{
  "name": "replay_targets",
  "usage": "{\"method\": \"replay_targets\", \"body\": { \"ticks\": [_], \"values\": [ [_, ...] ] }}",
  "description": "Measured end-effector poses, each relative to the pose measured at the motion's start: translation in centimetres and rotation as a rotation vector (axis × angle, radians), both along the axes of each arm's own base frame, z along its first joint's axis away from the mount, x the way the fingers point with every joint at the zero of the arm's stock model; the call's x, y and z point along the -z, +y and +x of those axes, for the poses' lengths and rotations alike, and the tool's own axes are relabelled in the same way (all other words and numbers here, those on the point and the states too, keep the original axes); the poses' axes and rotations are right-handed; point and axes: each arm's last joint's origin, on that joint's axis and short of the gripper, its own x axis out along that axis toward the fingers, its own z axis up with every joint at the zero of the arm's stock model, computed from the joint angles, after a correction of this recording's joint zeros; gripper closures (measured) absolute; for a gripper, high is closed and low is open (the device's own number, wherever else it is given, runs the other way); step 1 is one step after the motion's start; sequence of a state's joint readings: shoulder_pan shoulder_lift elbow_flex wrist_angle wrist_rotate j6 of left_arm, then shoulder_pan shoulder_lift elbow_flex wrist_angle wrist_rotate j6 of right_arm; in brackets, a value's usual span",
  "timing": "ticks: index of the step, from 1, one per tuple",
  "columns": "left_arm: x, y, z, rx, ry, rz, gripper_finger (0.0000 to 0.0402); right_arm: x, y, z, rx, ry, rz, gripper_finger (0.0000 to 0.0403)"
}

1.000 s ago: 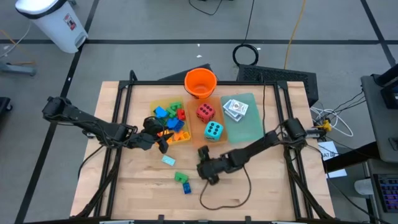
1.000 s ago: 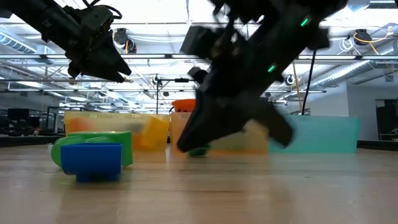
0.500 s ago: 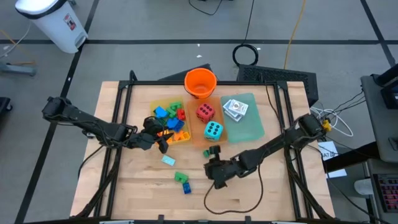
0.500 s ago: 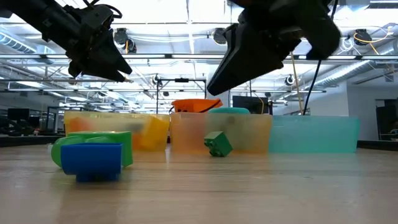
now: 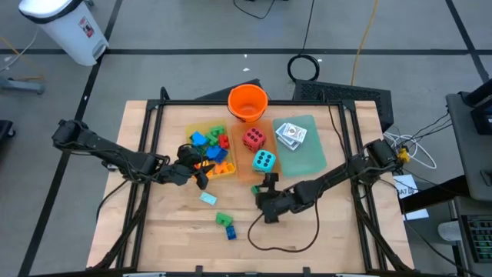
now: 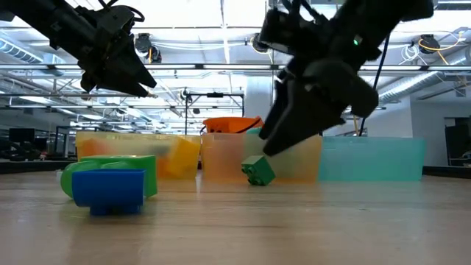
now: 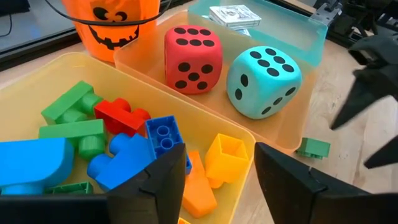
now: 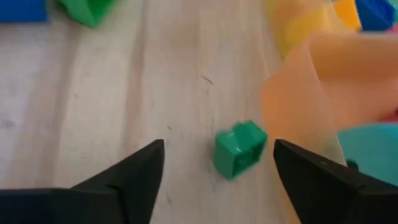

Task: Pick & Place Toys
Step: Put the green game piece into the yellow bin

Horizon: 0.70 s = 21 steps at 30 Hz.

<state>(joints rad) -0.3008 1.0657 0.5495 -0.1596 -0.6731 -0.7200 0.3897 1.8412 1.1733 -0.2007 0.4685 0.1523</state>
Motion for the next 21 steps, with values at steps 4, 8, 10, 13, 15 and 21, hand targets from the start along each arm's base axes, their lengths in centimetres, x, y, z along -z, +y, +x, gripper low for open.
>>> {"method": "replay_targets", "body": {
  "ticks": [4,8,10,13,15,21],
  "values": [
    [0.0,0.0,0.0,0.0,0.0,0.0,0.021,0.9,-0.7,-0.4,0.061,-0.011,0.006,0.0097],
    [0.0,0.0,0.0,0.0,0.0,-0.001,0.0204,1.8,-1.1,-0.5,0.081,-0.077,0.044,0.0097],
    [0.0,0.0,0.0,-0.001,-0.001,-0.002,0.02,2.2,-1.2,-0.6,0.082,-0.108,0.059,0.0103],
    [0.0,0.0,0.0,-0.002,-0.001,-0.002,0.0198,2.8,-1.5,-0.9,0.071,-0.127,0.091,0.0115],
    [0.0,0.0,0.0,-0.002,-0.001,-0.002,0.0198,3.2,-1.8,-1.1,0.068,-0.142,0.122,0.0124],
    [0.0,0.0,0.0,-0.002,-0.001,-0.002,0.0208,4.1,-2.8,-1.5,0.069,-0.177,0.152,0.0152]
  ]
}}
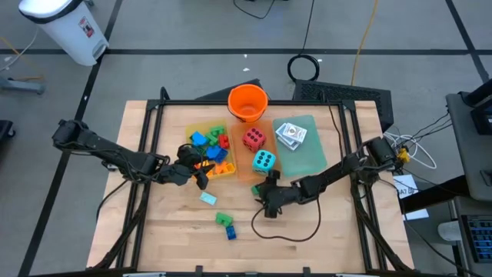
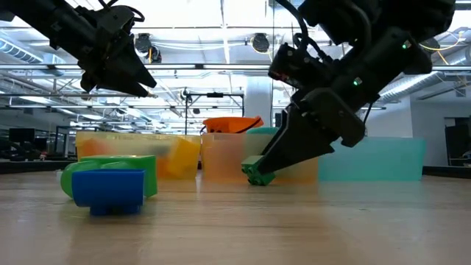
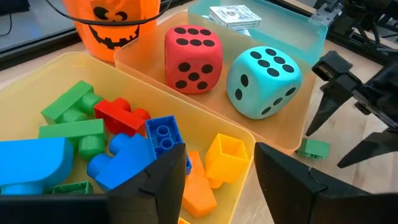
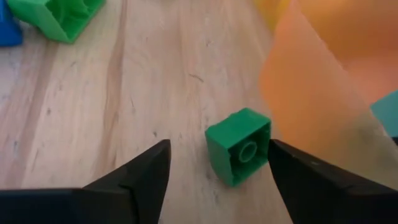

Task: Pick & Place Toys
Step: Put the green game piece into the yellow bin

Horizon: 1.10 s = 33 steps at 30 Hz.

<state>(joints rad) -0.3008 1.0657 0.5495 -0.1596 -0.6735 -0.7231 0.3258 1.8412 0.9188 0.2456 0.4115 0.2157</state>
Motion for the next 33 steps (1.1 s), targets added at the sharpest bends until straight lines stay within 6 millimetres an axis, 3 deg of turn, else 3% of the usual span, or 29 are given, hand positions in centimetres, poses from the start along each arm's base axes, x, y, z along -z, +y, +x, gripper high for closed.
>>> {"method": "replay_targets", "body": {
  "ticks": [10,18,25,29,33],
  "values": [
    [0.0,0.0,0.0,-0.004,-0.004,-0.007,0.0199,0.7,-1.1,0.4,-0.1,-0.048,-0.047,0.0183],
    [0.0,0.0,0.0,-0.005,-0.005,-0.009,0.0206,1.7,-0.8,0.7,-0.186,-0.033,-0.066,0.021],
    [0.0,0.0,0.0,-0.005,-0.005,-0.009,0.0206,1.8,0.8,0.1,-0.248,-0.02,-0.043,0.0244],
    [0.0,0.0,0.0,-0.005,-0.005,-0.009,0.0198,1.9,0.8,0.1,-0.214,-0.025,-0.08,0.0243],
    [0.0,0.0,0.0,-0.005,-0.005,-0.01,0.02,1.7,0.9,0.2,-0.213,-0.048,-0.087,0.0212]
  ]
}}
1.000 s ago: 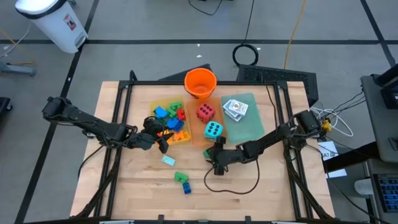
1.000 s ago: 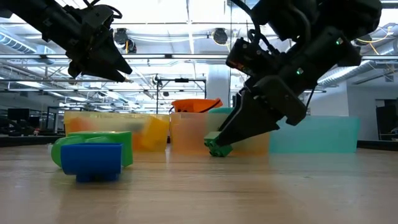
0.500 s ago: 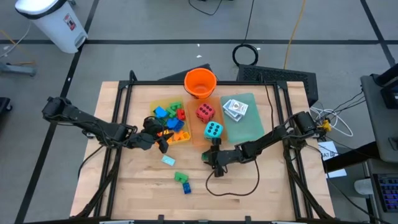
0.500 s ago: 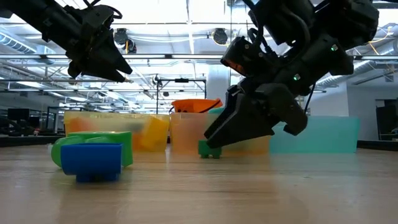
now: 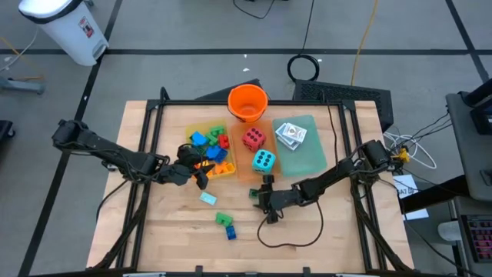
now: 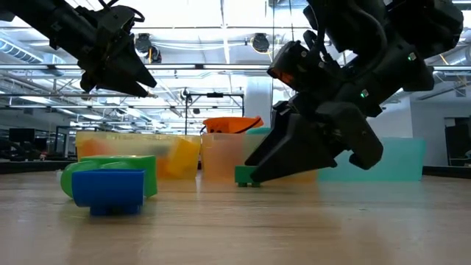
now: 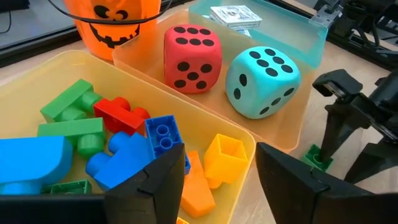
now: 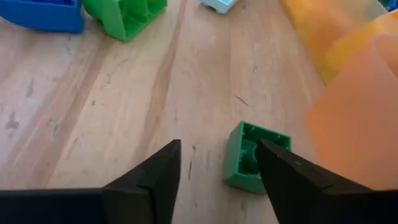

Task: Pick & Place Toys
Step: Put the green game piece into the yellow bin

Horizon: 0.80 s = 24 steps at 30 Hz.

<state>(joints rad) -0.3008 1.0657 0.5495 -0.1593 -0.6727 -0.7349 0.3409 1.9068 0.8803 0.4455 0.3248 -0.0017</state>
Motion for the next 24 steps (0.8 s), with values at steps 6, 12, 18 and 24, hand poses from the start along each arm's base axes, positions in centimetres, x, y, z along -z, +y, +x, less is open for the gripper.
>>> {"method": "replay_targets", "body": {
  "ticks": [6,12,18,24],
  "values": [
    [0.0,0.0,0.0,0.0,0.0,0.0,0.021,0.0,0.5,-0.1,-0.078,0.039,0.15,0.0172],
    [0.0,0.0,0.0,0.0,0.0,0.0,0.0203,-0.4,1.9,-0.7,-0.161,0.065,0.239,0.0181],
    [0.0,0.0,0.0,0.0,0.0,0.0,0.0199,-2.1,3.2,-1.7,-0.151,0.025,0.192,0.0181],
    [0.0,0.0,0.0,0.0,-0.001,-0.002,0.0207,-3.6,3.6,-2.0,-0.096,-0.049,0.17,0.0129]
  ]
}}
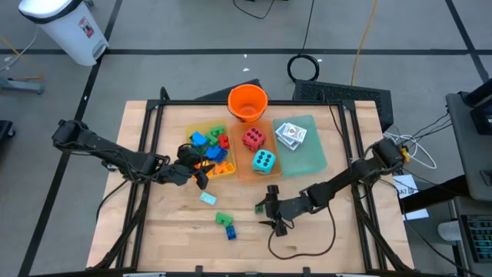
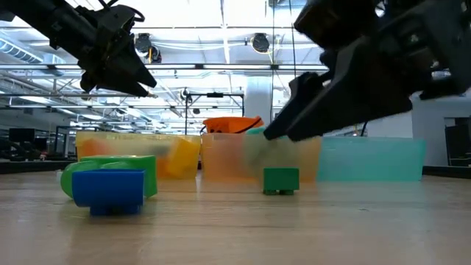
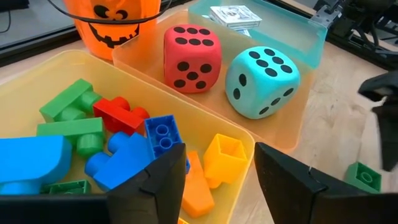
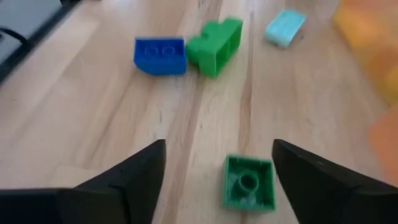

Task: Pick & Place Toys
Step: Put the green game piece into the yellow bin

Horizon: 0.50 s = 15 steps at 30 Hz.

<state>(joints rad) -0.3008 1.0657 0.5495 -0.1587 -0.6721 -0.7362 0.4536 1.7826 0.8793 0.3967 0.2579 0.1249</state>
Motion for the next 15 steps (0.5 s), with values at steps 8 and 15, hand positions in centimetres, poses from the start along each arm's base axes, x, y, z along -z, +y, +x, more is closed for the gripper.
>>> {"method": "replay_targets", "body": {
  "ticks": [8,15],
  "values": [
    [0.0,0.0,0.0,-0.003,-0.009,-0.006,0.0198,2.8,-1.2,0.6,0.067,0.095,-0.003,0.0075],
    [-0.1,0.0,0.0,-0.003,-0.009,-0.006,0.0205,3.7,-1.6,0.9,0.091,0.122,0.025,0.0106]
  ]
}}
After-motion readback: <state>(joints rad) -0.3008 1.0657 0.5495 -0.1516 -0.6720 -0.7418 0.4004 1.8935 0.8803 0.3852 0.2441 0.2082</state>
